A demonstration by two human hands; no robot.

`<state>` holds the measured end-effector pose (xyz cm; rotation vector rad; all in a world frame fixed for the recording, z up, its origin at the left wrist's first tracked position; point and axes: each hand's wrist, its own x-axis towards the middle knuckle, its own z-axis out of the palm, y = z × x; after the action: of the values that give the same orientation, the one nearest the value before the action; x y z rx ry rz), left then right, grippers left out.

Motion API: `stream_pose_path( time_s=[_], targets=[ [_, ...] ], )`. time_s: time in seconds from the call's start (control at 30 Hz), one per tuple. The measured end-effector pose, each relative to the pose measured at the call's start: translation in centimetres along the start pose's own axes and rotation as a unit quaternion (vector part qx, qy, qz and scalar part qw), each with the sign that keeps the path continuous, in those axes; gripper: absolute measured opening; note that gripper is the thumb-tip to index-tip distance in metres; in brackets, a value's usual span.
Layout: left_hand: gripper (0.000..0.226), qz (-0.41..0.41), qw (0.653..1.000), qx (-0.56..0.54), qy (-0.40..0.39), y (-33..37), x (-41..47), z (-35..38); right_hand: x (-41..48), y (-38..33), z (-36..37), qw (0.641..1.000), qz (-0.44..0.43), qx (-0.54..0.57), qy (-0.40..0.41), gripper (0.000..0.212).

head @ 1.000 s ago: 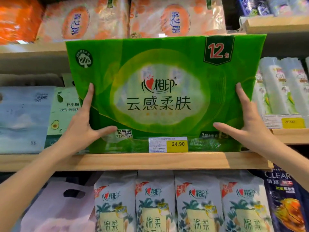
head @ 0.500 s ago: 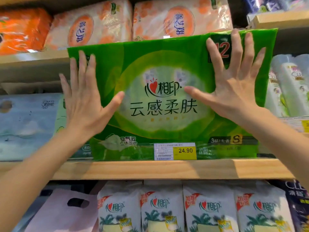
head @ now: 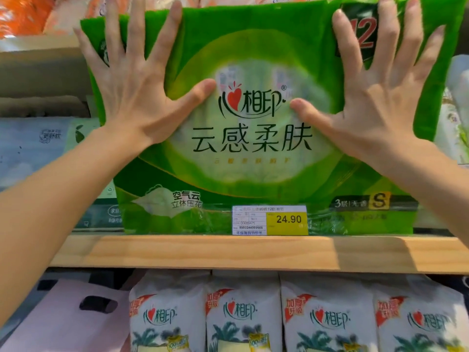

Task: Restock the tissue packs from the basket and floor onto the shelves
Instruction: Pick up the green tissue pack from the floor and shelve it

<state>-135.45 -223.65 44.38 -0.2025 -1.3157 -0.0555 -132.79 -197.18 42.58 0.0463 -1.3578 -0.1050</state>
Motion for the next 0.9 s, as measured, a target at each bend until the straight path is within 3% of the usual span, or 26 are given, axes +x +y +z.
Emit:
stream_pose_path(
  time_s=[0.3,0.47,0.6,0.9],
  targets=[
    [0.090,0.006,1.000,0.009,-0.024,-0.4,0.7,0.4,0.6,0.3,0.7,1.000,-0.010,0.013,-0.024,0.093],
    [0.088,0.008,0.977,0.029,-0.209,-2.0,-0.8,4.3,-0.2,1.0,4.0,0.987,-0.006,0.008,-0.160,0.095],
    [0.084,-0.025,0.980,-0.021,-0.197,-2.3,-2.5,6.3,-1.1,1.4,5.5,0.985,-0.001,0.005,-0.170,0.092],
    [0.081,-0.009,0.975,-0.013,-0.222,-2.2,-2.1,5.8,-0.8,1.3,4.6,0.977,-0.003,-0.008,-0.212,0.092]
  ],
)
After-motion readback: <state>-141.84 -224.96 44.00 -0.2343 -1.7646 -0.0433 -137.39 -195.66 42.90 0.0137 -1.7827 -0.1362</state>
